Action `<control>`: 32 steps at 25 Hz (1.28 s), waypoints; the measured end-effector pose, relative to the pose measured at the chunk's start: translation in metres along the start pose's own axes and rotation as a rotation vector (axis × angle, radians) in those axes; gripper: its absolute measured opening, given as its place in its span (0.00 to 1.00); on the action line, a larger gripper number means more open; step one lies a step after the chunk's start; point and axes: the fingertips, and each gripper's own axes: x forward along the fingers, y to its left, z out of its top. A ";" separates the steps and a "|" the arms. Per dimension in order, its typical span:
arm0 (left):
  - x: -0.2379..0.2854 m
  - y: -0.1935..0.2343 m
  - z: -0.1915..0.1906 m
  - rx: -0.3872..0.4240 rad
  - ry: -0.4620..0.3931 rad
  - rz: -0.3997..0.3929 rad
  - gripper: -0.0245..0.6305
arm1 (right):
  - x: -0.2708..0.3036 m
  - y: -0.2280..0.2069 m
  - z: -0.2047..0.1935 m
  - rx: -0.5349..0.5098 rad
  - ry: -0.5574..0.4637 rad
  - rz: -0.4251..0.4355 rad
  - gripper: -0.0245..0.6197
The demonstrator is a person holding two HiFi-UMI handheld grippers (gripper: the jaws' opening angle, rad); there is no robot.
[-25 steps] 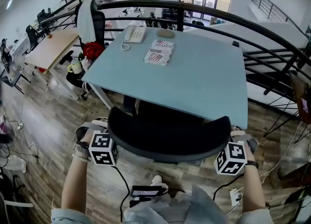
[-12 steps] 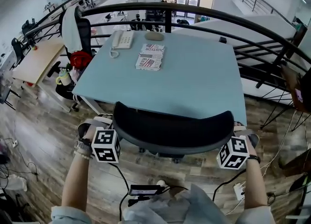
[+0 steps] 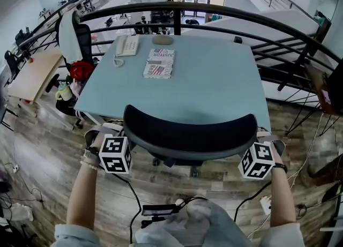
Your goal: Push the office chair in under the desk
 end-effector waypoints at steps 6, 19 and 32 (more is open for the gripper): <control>0.006 0.010 -0.001 0.008 -0.003 0.008 0.18 | 0.003 -0.006 0.000 0.010 0.003 -0.012 0.28; 0.019 0.033 -0.008 0.008 0.014 0.014 0.18 | 0.011 -0.022 0.001 0.020 0.001 -0.029 0.28; 0.022 0.037 -0.010 -0.001 0.013 0.031 0.18 | 0.014 -0.023 0.004 0.024 -0.005 -0.042 0.28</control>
